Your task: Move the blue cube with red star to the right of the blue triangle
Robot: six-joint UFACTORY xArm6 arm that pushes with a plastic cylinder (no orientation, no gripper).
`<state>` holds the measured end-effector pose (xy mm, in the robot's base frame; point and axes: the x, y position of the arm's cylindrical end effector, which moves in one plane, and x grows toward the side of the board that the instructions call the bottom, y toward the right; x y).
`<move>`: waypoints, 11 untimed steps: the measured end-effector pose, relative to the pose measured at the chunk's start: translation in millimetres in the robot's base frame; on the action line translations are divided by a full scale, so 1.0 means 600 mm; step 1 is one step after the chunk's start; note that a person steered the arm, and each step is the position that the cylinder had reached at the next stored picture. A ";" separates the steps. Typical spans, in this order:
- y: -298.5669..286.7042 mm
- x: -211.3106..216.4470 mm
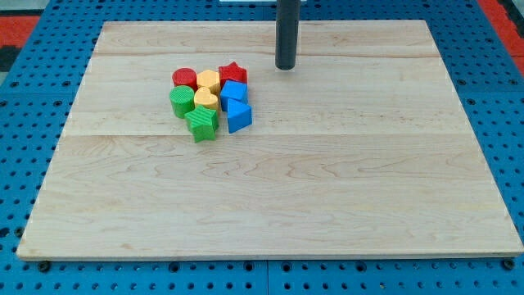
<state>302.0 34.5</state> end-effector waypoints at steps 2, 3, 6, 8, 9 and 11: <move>0.000 0.000; -0.001 0.004; -0.154 -0.022; -0.155 0.052; -0.150 0.095; -0.077 0.215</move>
